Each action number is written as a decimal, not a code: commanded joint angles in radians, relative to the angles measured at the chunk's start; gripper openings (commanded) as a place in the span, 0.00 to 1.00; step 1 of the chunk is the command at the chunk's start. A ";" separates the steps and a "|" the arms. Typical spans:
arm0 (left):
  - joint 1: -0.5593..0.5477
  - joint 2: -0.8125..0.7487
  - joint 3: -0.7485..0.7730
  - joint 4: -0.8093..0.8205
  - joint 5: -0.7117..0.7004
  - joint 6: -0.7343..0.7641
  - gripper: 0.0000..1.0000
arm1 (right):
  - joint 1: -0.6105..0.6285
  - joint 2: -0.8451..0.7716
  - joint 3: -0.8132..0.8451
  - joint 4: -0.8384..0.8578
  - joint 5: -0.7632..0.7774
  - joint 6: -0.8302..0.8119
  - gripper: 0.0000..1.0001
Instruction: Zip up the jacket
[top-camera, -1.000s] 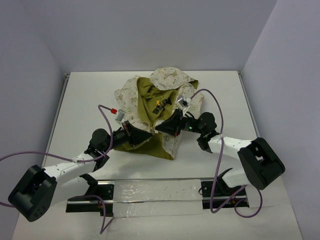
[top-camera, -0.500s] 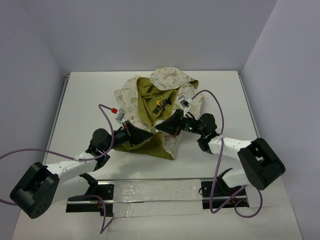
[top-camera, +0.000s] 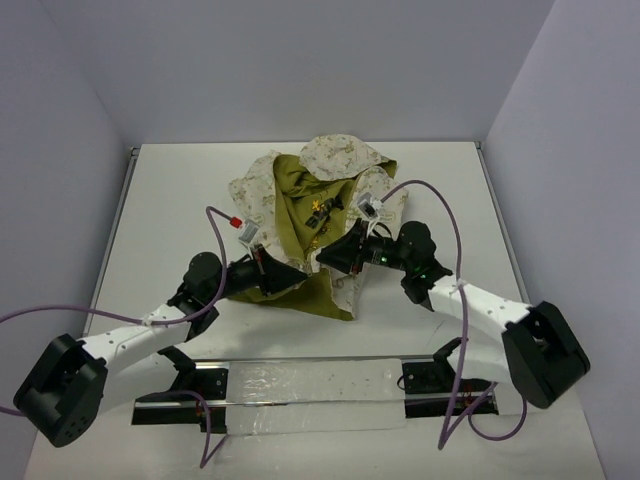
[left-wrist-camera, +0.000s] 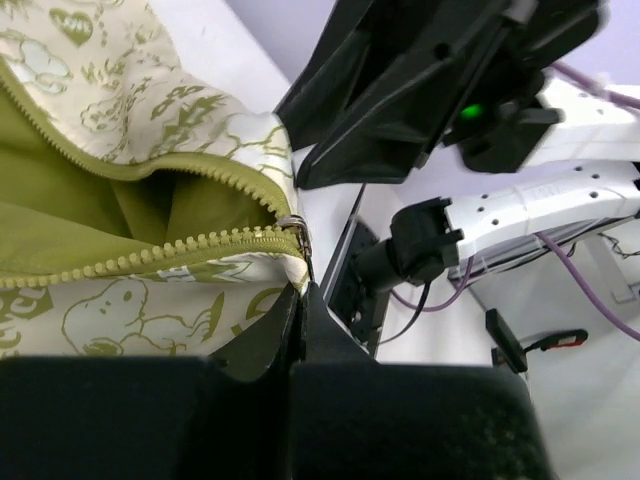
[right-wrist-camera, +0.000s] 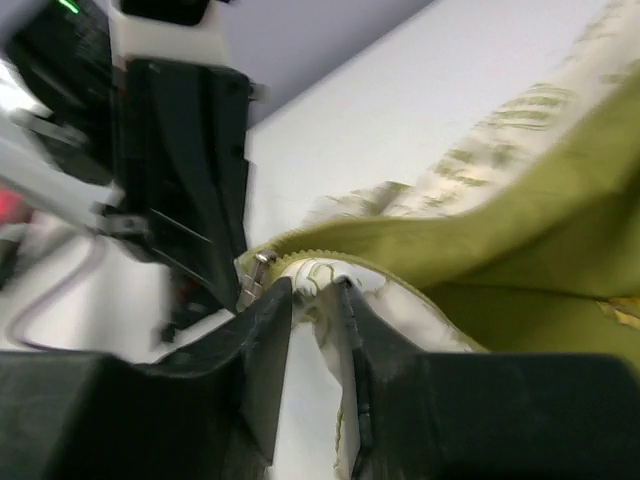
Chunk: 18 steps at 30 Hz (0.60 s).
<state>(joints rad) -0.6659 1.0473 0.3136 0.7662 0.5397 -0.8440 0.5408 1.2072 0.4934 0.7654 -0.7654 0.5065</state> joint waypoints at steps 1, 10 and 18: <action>-0.009 -0.055 0.106 -0.243 0.025 0.078 0.00 | 0.021 -0.165 0.060 -0.387 0.150 -0.328 0.35; -0.008 0.041 0.213 -0.432 0.138 0.088 0.00 | 0.272 -0.345 0.124 -0.697 0.658 -0.647 0.39; -0.011 -0.040 0.090 -0.453 0.115 -0.084 0.00 | 0.449 -0.383 0.152 -0.765 0.750 -0.763 0.38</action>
<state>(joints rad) -0.6689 1.0625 0.4535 0.3329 0.6434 -0.8361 0.9620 0.8404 0.5843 0.0576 -0.1067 -0.1759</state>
